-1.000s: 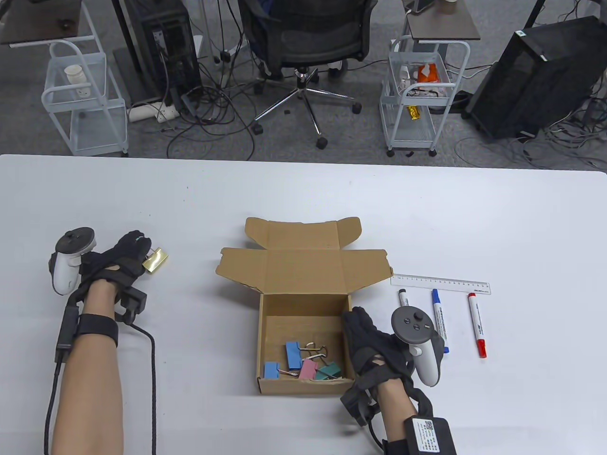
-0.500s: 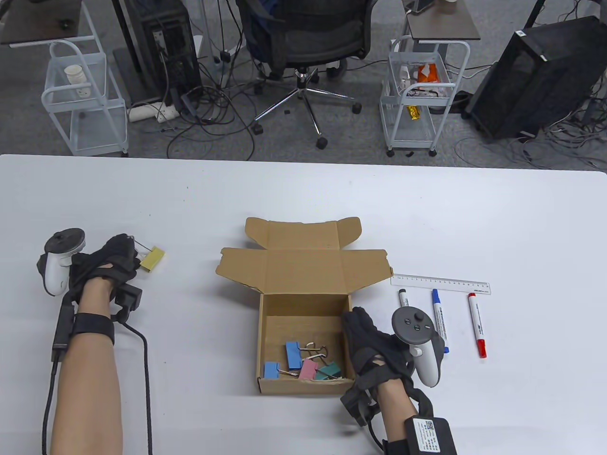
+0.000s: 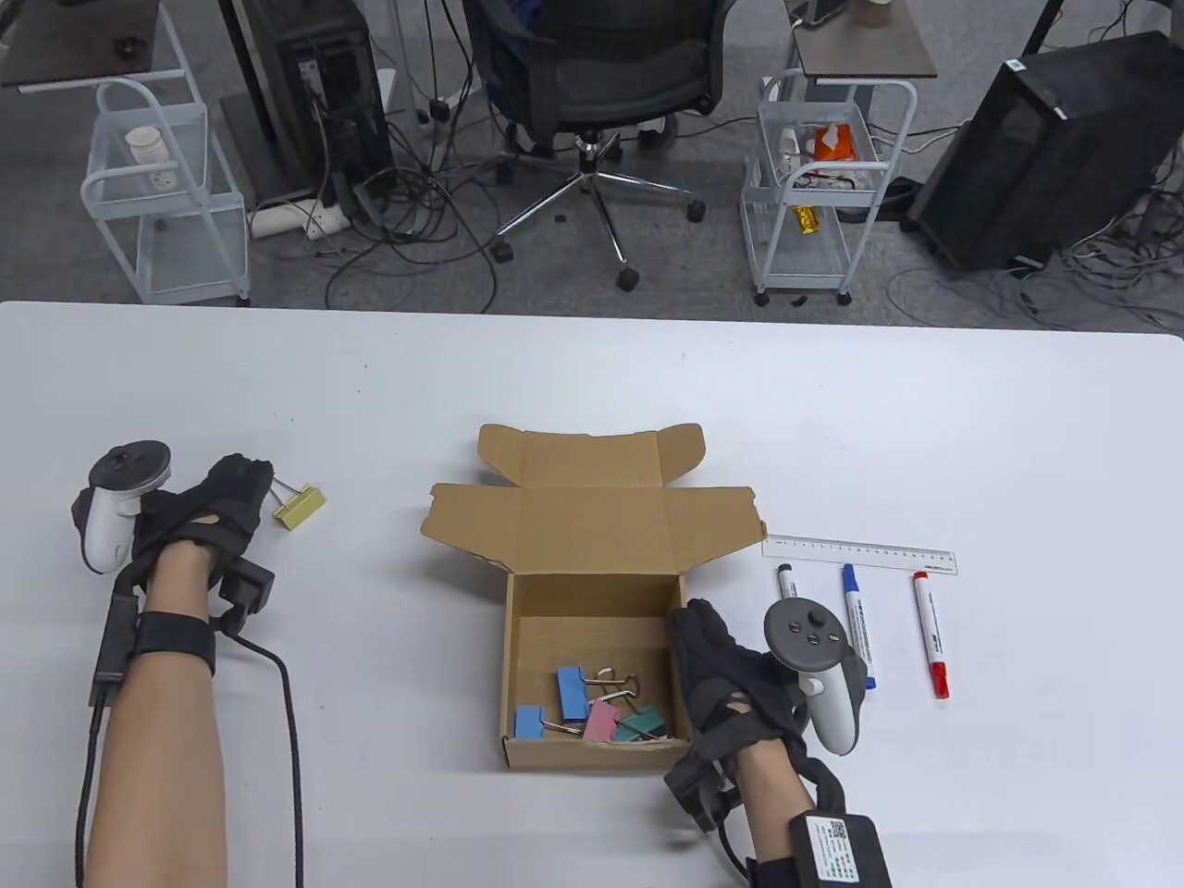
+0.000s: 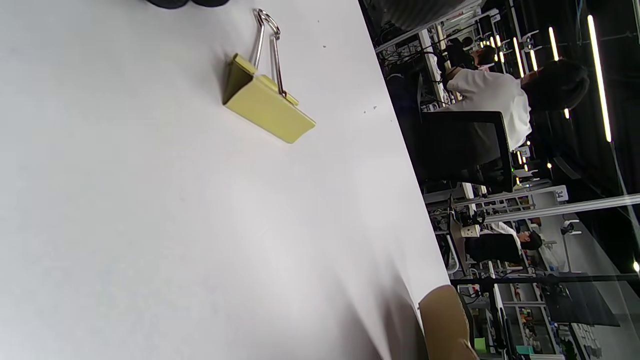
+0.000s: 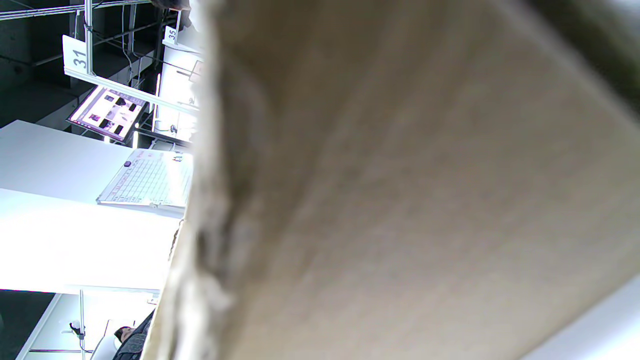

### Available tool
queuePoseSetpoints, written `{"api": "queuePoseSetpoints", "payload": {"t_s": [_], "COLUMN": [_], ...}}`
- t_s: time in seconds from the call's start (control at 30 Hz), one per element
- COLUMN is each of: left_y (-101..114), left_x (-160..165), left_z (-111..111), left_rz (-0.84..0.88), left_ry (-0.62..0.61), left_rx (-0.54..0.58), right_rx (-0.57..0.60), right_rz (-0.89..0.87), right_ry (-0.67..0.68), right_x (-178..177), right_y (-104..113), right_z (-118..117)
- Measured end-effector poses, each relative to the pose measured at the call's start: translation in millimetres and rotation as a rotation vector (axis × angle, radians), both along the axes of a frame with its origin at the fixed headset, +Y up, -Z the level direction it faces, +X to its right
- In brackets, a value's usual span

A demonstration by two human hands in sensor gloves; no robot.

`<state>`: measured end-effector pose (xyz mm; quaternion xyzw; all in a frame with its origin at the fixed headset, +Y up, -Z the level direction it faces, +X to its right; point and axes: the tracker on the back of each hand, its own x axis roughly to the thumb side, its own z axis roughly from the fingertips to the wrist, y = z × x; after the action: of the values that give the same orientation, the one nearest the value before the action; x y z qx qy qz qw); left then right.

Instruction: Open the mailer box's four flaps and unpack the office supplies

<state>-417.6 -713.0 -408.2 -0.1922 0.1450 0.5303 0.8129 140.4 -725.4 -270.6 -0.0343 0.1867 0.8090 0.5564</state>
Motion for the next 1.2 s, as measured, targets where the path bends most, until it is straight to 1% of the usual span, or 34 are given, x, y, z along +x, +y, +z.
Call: {"api": "queuePoseSetpoints", "payload": {"t_s": [0.1, 0.27, 0.37, 0.47, 0.67, 0.83, 1.03, 1.2], "left_y": [11.7, 42.9, 61.3, 81.9, 110.8, 123.4, 129.3, 132.0], "left_x": [7.1, 25.3, 41.9, 63.5, 96.8, 118.2, 144.8, 175.8], "left_z": [6.5, 21.3, 31.7, 44.1, 64.7, 78.6, 93.0, 105.9], "left_rz": [-0.023, -0.059, -0.079, -0.15, -0.303, -0.378, -0.457, -0.576], "left_ry": [-0.021, -0.09, -0.16, -0.252, -0.369, -0.433, -0.521, -0.615], "left_rx": [0.018, 0.098, 0.141, 0.177, 0.228, 0.254, 0.279, 0.32], "right_rx": [0.0, 0.0, 0.0, 0.0, -0.001, -0.001, -0.001, 0.0], "right_rz": [-0.001, 0.002, 0.001, 0.0, -0.001, -0.005, -0.006, -0.008], "right_ry": [0.0, 0.003, 0.004, 0.002, 0.001, 0.002, 0.004, 0.003], "right_x": [0.1, 0.1, 0.1, 0.2, 0.3, 0.5, 0.5, 0.7], "right_y": [0.1, 0.4, 0.5, 0.5, 0.5, 0.4, 0.5, 0.4], "right_z": [0.0, -0.3, -0.2, -0.1, 0.0, 0.0, -0.1, -0.1]}}
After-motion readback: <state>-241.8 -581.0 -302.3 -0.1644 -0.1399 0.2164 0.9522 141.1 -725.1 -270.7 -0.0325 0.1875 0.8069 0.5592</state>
